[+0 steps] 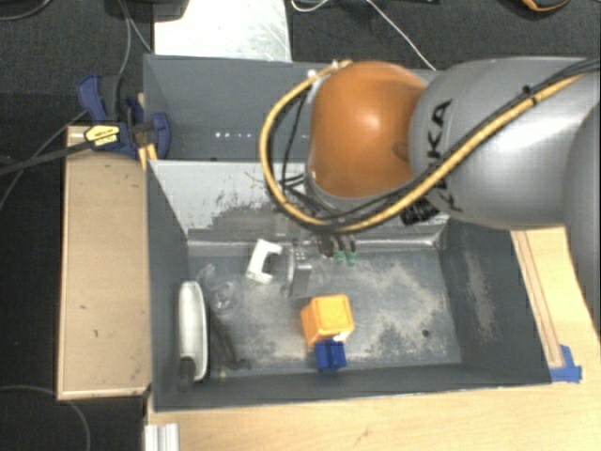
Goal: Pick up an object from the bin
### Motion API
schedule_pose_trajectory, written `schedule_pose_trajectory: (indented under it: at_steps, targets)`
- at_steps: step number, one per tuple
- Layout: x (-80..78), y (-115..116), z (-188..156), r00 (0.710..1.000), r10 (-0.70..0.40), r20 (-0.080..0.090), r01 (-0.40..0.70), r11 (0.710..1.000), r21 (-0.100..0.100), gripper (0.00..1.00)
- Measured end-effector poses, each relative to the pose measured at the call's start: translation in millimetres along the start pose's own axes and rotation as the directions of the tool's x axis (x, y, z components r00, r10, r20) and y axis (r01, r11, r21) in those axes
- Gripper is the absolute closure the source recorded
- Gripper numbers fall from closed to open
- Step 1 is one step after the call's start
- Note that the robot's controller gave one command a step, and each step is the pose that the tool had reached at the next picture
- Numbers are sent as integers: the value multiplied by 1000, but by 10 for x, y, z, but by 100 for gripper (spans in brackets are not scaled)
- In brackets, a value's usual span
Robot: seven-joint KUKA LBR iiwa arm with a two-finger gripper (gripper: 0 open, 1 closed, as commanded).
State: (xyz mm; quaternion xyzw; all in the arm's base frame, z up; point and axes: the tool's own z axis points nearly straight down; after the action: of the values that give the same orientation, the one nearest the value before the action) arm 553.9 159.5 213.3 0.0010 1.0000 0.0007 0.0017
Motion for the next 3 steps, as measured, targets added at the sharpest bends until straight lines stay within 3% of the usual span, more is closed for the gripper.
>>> schedule_pose_trajectory:
  at_steps: [1,2,3]
  targets:
    - [-55,121,772,994,-110,-1,110,994,-1,0]
    - [781,-612,435,997,-83,-5,83,997,2,0]
    - [53,-468,1355,979,-205,6,205,979,-1,0]
